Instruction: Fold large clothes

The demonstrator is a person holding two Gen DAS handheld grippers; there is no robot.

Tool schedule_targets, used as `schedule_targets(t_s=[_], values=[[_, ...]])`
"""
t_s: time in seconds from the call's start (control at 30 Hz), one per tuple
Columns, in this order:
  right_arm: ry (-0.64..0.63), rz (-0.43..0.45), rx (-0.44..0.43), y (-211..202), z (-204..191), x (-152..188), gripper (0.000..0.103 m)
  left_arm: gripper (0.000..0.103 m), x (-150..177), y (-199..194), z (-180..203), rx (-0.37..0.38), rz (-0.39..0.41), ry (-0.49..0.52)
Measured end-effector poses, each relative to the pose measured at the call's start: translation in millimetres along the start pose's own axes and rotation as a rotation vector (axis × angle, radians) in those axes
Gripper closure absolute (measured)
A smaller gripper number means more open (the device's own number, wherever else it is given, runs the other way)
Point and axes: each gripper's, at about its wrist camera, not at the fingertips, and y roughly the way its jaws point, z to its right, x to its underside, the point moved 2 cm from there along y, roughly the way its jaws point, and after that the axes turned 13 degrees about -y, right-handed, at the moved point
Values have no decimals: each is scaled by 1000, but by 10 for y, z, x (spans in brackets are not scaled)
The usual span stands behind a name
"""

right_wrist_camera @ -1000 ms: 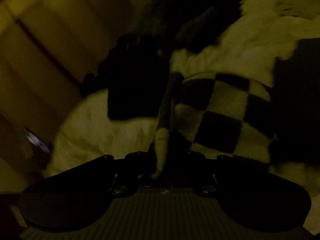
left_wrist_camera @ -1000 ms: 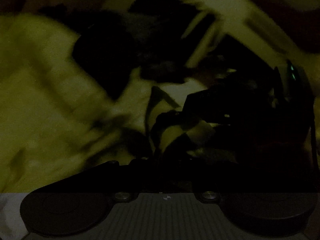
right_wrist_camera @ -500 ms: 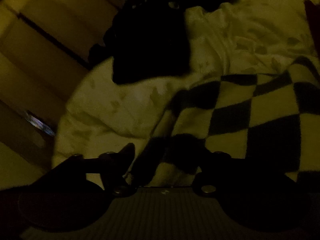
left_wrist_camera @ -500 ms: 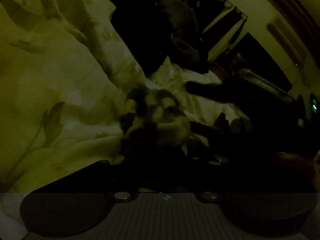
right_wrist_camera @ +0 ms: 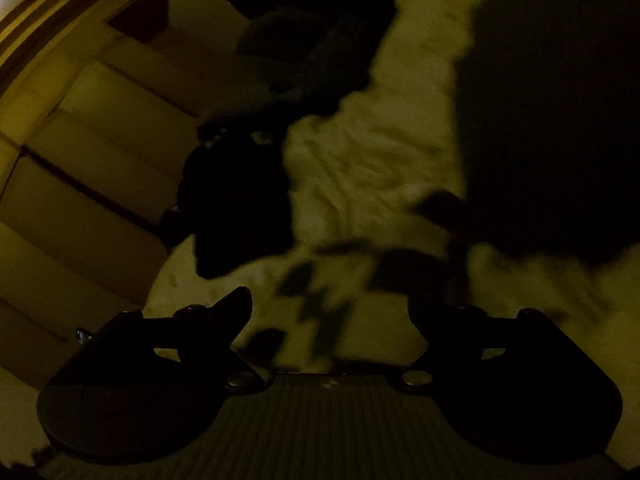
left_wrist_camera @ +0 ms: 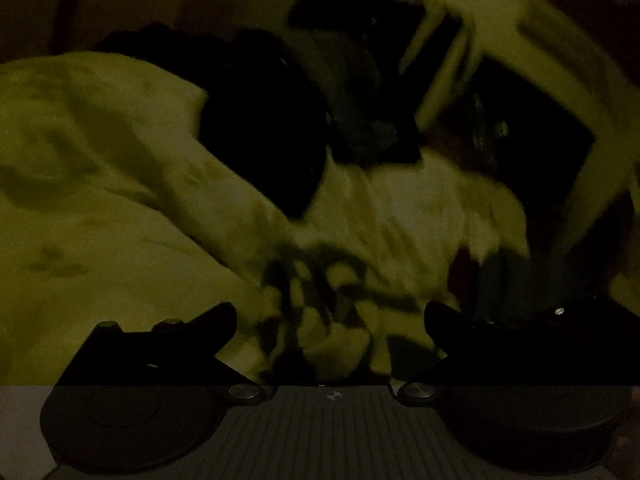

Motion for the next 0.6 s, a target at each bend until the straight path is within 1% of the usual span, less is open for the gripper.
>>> schedule_targets(t_s=[0.07,0.13,0.17,0.23,0.27,0.33,0.43,0.5,0.57,0.6], values=[[44,-18,-18,0,132,119,15,0,14,301,-3,-32,-97,22],[88,-29,-41,37,219,210,15,0,82,556,-63,-58,-203,-6],[110,-44,-57,71,253,253,16,0,119,672,-96,-43,-247,-31],[140,-82,-86,168,278,317,19,0,194,716,-129,-9,-237,-42],[137,-92,-91,213,272,345,19,0,213,736,-126,-6,-234,-35],[100,-117,-95,289,242,386,23,0,233,775,-134,0,-235,-45],[106,-151,-119,441,273,476,31,0,235,798,-192,16,-227,-107],[124,-157,-139,499,318,534,42,0,259,799,-220,29,-215,-128],[122,-155,-141,502,346,578,46,0,296,750,-186,34,-187,-104],[97,-150,-133,495,319,585,48,0,317,717,-147,29,-165,-75]])
